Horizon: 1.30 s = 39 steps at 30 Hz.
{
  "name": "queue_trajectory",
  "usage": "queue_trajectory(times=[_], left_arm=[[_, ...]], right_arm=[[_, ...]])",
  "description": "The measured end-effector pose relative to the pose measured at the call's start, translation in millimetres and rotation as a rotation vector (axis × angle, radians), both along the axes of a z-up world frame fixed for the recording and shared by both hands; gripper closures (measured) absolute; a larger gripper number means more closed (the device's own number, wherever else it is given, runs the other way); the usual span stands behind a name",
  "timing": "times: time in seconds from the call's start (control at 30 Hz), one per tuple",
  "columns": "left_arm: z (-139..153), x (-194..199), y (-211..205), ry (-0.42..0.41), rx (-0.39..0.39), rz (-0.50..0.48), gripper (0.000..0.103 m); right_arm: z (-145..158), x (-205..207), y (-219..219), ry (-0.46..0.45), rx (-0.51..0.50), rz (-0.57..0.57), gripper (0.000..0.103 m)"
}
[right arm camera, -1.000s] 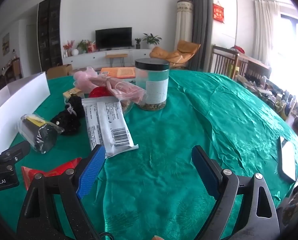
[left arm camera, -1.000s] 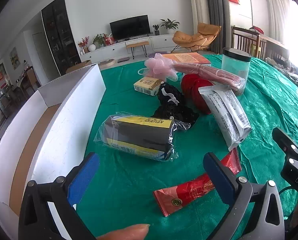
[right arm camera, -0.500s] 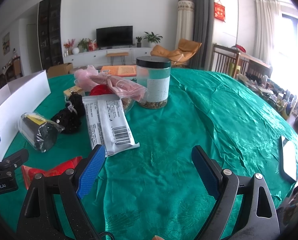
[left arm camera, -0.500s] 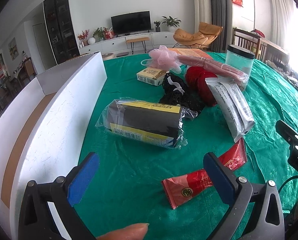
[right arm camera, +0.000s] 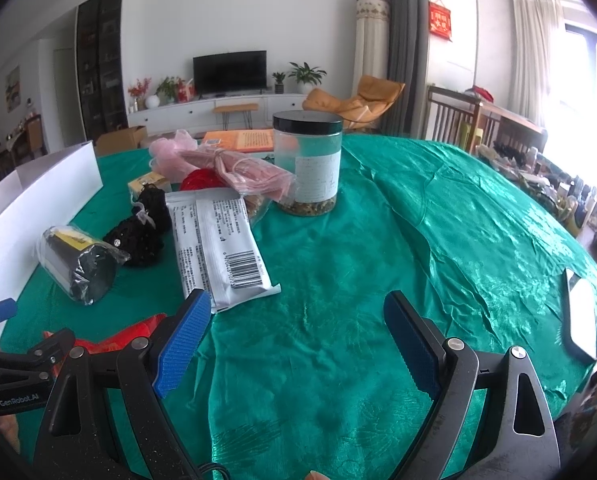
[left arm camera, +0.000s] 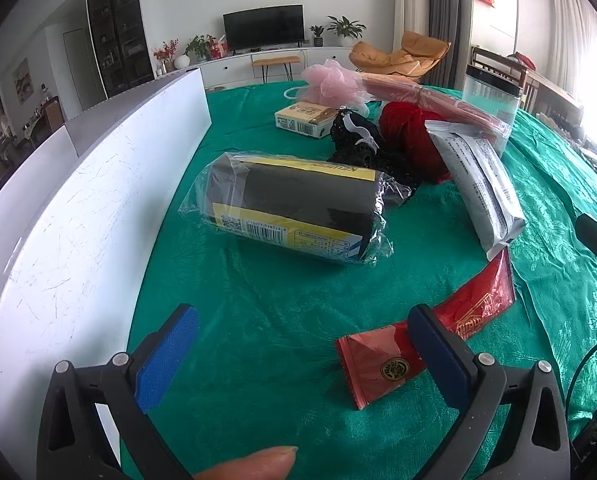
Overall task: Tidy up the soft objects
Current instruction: 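Move left tool toward black-yellow wrapped roll while right tool approaches white packet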
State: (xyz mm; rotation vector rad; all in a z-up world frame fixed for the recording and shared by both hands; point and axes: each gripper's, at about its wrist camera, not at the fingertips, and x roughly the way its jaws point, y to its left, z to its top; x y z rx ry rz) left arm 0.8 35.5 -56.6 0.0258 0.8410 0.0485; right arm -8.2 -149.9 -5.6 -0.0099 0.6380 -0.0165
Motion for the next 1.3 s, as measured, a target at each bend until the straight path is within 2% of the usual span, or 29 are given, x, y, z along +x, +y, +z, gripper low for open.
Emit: queue_trajectory(times=[0.17, 0.47, 0.63, 0.87, 0.97, 1.3], left_arm=[[7.6, -5.3, 6.0, -0.041, -0.004, 0.005, 0.0], [-13.8, 0.7, 19.2, 0.024, -0.005, 0.026, 0.0], [-17.3, 6.2, 18.9, 0.032, 0.008, 0.027, 0.0], [-25.2, 13.9, 24.2, 0.078, -0.022, 0.037, 0.0], [-26.7, 14.1, 27.3, 0.085, -0.048, 0.044, 0.0], [-27.5, 12.4, 27.0, 0.082, -0.048, 0.052, 0.0]], right_arm=[[-0.9, 1.2, -0.2, 0.004, 0.006, 0.002, 0.013], [-3.1, 2.5, -1.3, 0.014, 0.017, 0.003, 0.013], [-3.6, 3.1, -1.6, 0.014, 0.019, 0.002, 0.013], [-3.7, 3.3, -2.6, 0.017, 0.022, 0.002, 0.013], [-3.8, 3.3, -2.9, 0.017, 0.024, 0.001, 0.013], [-3.9, 3.1, -3.4, 0.018, 0.026, 0.001, 0.013]])
